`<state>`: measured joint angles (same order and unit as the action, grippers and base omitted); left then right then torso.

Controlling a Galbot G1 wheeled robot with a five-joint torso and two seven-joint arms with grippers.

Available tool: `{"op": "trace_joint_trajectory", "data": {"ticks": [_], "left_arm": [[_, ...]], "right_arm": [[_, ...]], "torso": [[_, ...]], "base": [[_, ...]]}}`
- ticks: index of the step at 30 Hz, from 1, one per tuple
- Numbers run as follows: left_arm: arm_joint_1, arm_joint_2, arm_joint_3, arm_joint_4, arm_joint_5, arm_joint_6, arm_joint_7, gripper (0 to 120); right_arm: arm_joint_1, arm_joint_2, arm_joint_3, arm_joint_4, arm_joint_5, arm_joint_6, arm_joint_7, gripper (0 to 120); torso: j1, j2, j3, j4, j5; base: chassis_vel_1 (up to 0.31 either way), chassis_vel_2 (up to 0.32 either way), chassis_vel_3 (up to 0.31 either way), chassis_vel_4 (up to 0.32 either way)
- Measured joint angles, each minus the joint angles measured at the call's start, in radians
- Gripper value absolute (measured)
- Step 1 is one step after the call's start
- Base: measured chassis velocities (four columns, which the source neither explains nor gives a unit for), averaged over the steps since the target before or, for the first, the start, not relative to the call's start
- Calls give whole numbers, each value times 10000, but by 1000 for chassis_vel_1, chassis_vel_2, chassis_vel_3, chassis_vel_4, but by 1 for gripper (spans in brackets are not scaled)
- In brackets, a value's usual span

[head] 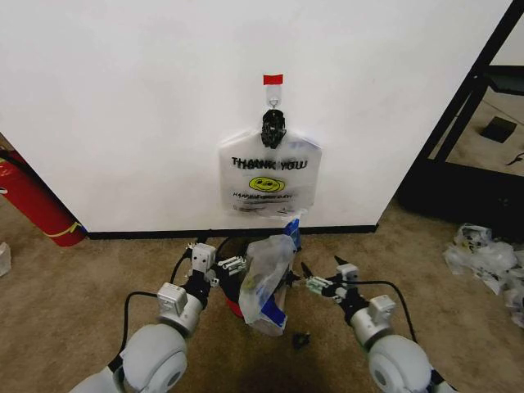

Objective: Pick up the garbage bag from the wall and place it over the trash bin.

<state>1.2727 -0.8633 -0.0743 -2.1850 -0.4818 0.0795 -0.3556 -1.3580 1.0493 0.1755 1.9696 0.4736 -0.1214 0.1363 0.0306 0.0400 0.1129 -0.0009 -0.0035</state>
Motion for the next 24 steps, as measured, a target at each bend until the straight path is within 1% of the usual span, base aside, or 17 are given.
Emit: {"op": "trace_joint_trajectory", "data": {"ticks": [6, 8, 11, 16, 18, 21, 24], "left_arm": [[-44, -32, 22, -1, -21, 22, -22, 100], [-48, -73, 42, -17, -19, 37, -36, 100], [-29, -82, 43, -54, -7, 40, -37, 100], [52, -55, 21, -119, 5, 41, -44, 100], [55, -54, 22, -122, 6, 40, -44, 100], [74, -69, 30, -144, 14, 35, -45, 100], [105, -70, 38, -144, 23, 22, -45, 100]], "right_arm": [[671, 210, -591, -349, -126, -324, 288, 100], [894, 287, -788, -381, -145, -627, 514, 100], [983, 320, -874, -406, -151, -743, 620, 100], [1369, 593, -1376, -560, -255, -1318, 1150, 100], [1398, 628, -1415, -566, -263, -1371, 1212, 100], [1576, 864, -1605, -565, -228, -1762, 1605, 100], [1676, 1110, -1707, -530, 195, -2170, 2171, 100]], "torso": [[0, 0, 0, 0, -2], [0, 0, 0, 1, -2], [0, 0, 0, 0, -3], [0, 0, -1, 2, -2], [0, 0, -1, 2, -2], [0, 0, -1, 2, -2], [0, 0, -1, 1, -2]], "base": [[0, 0, 0, 0], [0, 0, 0, 0], [0, 0, 0, 0], [0, 0, 0, 0], [0, 0, 0, 0], [0, 0, 0, 0], [0, 0, 0, 0]]}}
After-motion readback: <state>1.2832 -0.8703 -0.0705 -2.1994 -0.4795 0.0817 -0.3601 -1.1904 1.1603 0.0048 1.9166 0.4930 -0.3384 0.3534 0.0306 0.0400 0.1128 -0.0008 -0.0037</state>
